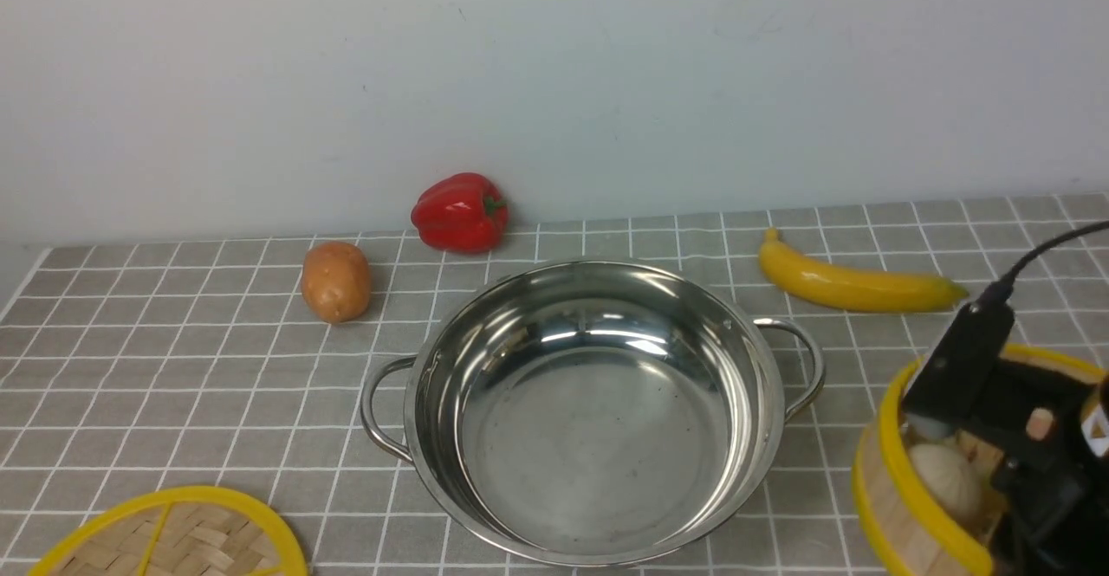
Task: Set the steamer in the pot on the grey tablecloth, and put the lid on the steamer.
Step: 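Place the bamboo steamer basket of food into the steel pot with the right gripper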
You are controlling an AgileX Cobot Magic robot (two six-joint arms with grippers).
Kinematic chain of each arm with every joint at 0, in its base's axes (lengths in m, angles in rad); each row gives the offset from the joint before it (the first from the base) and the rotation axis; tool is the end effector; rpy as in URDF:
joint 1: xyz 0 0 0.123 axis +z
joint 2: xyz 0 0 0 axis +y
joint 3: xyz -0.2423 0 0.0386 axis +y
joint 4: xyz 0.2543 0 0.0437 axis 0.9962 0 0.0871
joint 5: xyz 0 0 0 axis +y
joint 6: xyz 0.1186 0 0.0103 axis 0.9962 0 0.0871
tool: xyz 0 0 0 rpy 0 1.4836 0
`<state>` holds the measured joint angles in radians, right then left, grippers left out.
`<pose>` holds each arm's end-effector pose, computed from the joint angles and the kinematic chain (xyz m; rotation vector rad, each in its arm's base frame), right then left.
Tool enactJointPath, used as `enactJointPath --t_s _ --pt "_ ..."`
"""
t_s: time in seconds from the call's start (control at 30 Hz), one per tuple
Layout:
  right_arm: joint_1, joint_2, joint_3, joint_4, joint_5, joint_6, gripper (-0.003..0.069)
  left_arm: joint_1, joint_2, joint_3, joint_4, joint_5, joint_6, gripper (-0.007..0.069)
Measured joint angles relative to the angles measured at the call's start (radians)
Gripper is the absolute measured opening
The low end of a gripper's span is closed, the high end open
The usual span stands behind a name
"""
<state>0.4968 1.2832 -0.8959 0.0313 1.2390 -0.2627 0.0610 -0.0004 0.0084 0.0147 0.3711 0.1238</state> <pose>0.1952 0.1098 0.1918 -1.1399 2.8970 0.0518 0.1260 0.0083 0.1688 0.0676 1.8639 0.1424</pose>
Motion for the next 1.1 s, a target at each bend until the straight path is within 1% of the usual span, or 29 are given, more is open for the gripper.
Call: enactJointPath --t_s 0.23,0.43,0.6,0.63,0.77,0.83,0.93,1.1 --pt "0.0 -0.089 -0.013 -0.053 0.004 0.041 0.0085 0.0 0.0 0.0 0.0 0.0 0.0 0.0243" --pt "0.0 -0.097 -0.032 -0.06 0.022 0.033 0.0085 0.0 0.0 0.0 0.0 0.0 0.0 0.0243" --pt "0.0 -0.069 -0.144 -0.055 0.034 0.013 0.0089 0.0 0.0 0.0 0.0 0.0 0.0 0.0243" --pt "0.0 -0.052 -0.199 -0.051 0.032 -0.005 0.0089 0.0 0.0 0.0 0.0 0.0 0.0 0.0243" --pt "0.0 0.004 -0.309 -0.022 0.021 -0.056 0.0089 0.0 0.0 0.0 0.0 0.0 0.0 0.0243" --pt "0.005 0.056 -0.373 0.011 0.02 -0.108 0.0089 0.0 0.0 0.0 0.0 0.0 0.0 0.0243" --pt "0.031 0.11 -0.424 0.02 0.024 -0.146 0.0089 0.0 0.0 0.0 0.0 0.0 0.0 0.0243" --pt "0.162 0.264 -0.554 0.002 0.027 -0.198 0.0089 0.0 0.0 0.0 0.0 0.0 0.0 0.0243"
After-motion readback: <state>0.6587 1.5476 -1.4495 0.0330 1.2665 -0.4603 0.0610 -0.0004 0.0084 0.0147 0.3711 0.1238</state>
